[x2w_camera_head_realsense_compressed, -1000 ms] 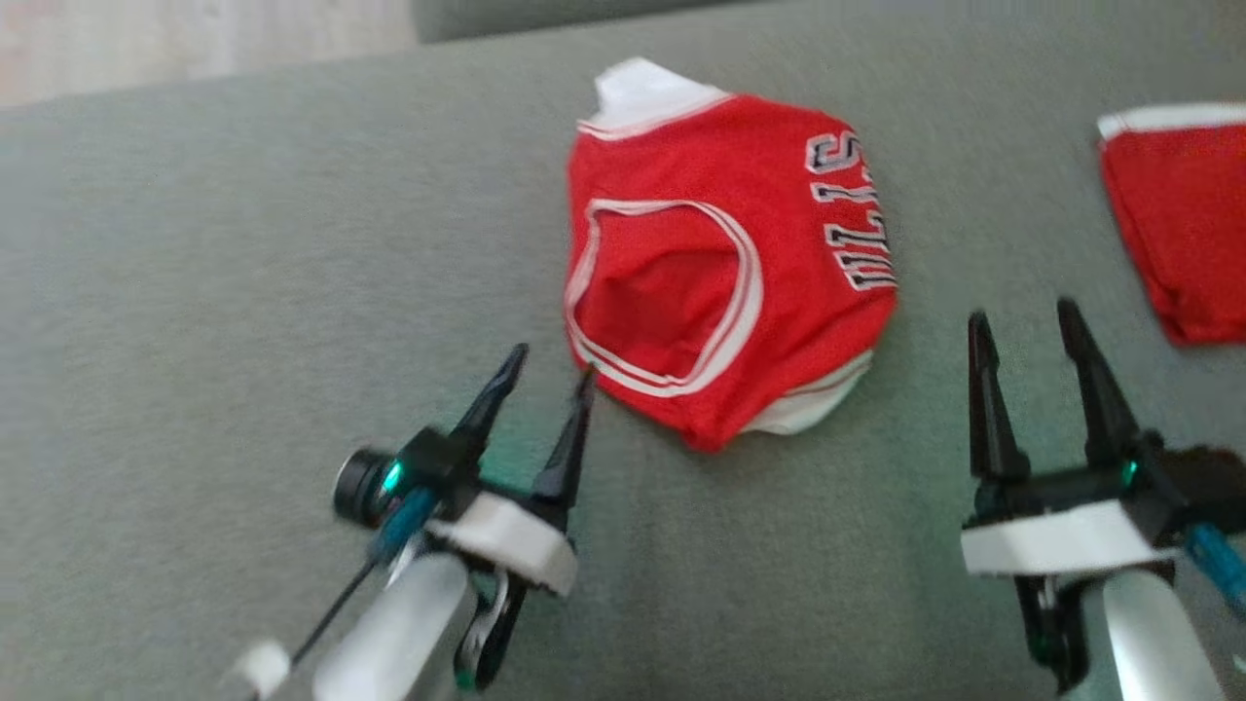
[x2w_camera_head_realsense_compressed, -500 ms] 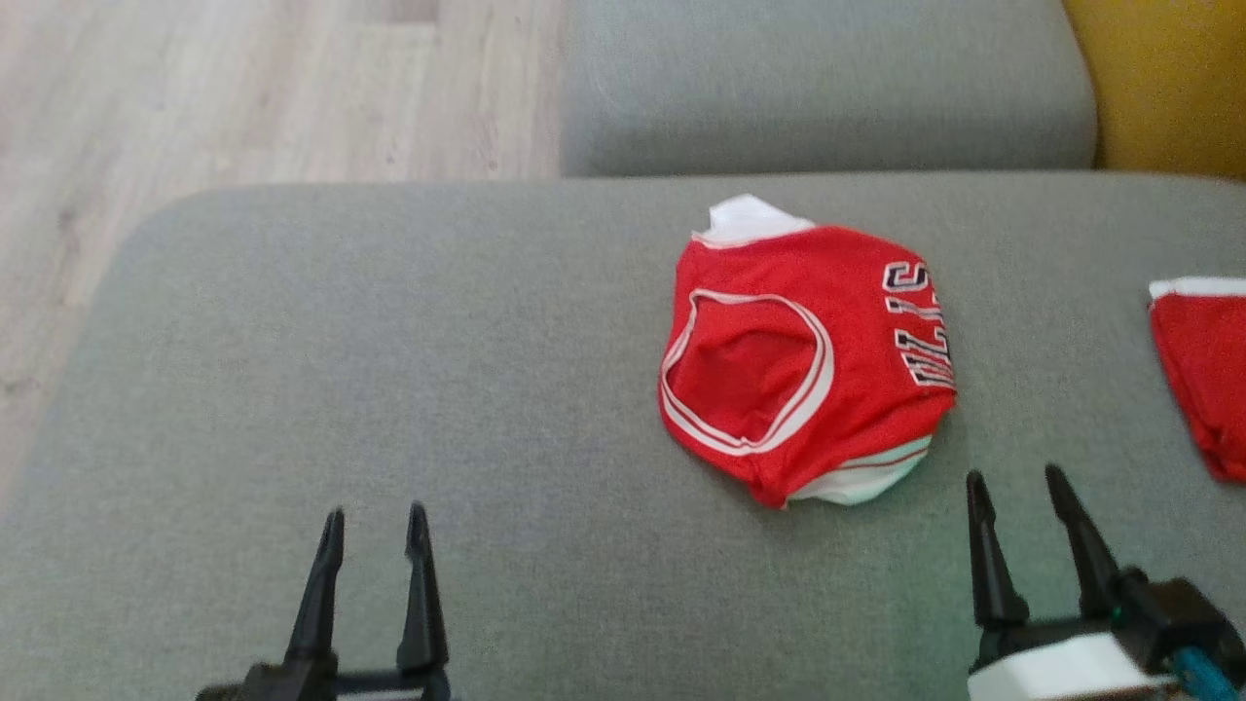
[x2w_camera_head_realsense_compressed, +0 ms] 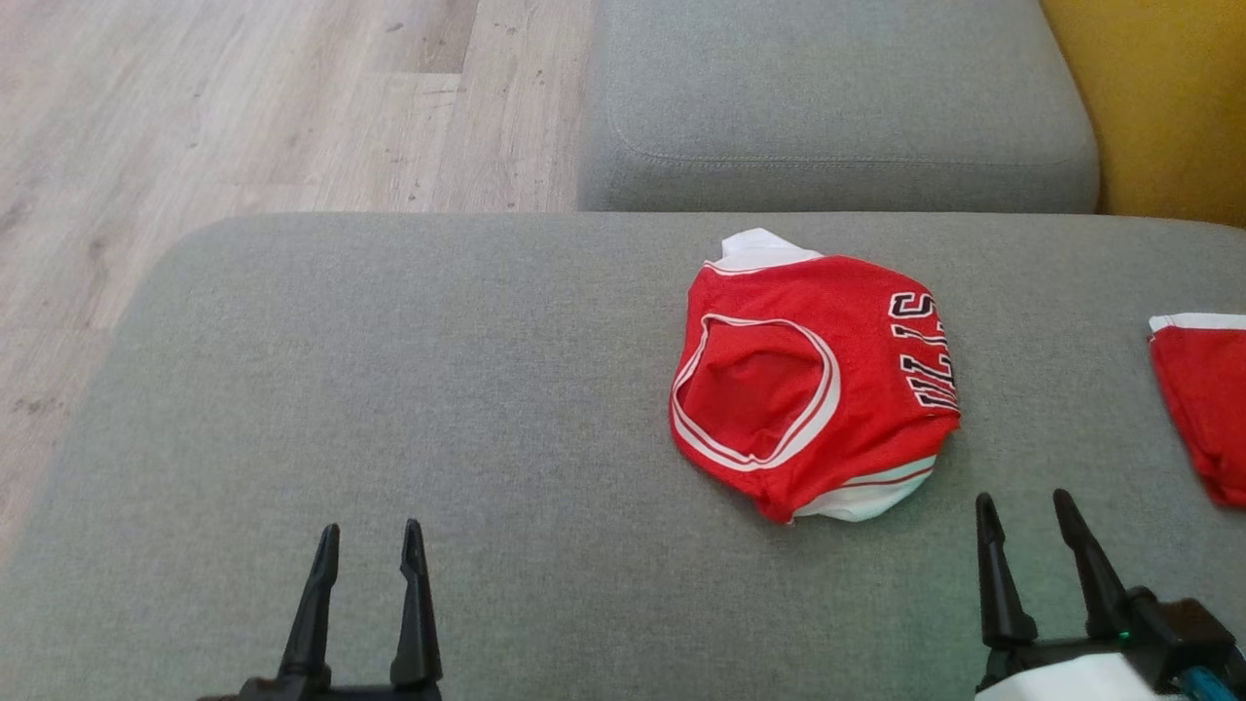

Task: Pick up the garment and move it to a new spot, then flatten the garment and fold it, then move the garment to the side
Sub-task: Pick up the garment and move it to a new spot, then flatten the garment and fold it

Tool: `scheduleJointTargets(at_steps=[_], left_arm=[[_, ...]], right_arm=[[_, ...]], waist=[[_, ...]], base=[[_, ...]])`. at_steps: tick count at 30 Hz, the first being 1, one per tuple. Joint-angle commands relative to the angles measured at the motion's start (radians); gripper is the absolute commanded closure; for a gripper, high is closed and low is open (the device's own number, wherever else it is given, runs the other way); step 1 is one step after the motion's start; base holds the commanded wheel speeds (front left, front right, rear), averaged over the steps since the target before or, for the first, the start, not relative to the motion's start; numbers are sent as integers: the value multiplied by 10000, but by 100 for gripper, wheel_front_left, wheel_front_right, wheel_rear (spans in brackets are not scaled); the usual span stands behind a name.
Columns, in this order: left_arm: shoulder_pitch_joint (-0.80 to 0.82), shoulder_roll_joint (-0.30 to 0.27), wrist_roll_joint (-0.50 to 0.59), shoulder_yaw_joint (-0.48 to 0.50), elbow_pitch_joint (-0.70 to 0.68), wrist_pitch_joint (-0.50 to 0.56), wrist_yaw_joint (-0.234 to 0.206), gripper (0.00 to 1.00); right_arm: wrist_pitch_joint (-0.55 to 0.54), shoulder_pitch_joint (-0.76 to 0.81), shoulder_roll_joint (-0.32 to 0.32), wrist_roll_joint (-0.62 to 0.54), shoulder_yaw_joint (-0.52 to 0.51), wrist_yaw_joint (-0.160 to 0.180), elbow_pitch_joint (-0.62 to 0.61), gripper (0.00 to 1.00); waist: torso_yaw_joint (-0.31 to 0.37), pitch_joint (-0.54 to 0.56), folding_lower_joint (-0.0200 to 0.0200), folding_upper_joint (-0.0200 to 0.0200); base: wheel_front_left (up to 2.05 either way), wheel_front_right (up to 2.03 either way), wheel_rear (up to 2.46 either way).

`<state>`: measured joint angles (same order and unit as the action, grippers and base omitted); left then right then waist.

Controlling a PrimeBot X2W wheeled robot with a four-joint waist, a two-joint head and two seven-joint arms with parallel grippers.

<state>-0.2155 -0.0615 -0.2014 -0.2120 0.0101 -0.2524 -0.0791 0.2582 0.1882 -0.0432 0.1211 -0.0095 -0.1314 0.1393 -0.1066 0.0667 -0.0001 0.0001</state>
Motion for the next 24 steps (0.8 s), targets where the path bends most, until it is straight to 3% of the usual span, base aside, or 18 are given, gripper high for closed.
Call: scheduleJointTargets(at_steps=[1, 20, 24], left_arm=[[261, 108, 2, 314, -377, -93, -12, 0], [343, 111, 90, 73, -258, -93, -91, 0], [388, 112, -317, -106, -197, -93, 15, 0]], right_arm=[[36, -282, -70, 51, 173, 7, -264, 0], [36, -429, -70, -3, 125, 7, -217, 0], [36, -527, -70, -97, 197, 7, -253, 0]], waist=[[-2, 0, 1, -1], [-156, -186, 1, -1], [-1, -289, 1, -1]], base=[[0, 0, 0], [0, 0, 0], [0, 0, 0]])
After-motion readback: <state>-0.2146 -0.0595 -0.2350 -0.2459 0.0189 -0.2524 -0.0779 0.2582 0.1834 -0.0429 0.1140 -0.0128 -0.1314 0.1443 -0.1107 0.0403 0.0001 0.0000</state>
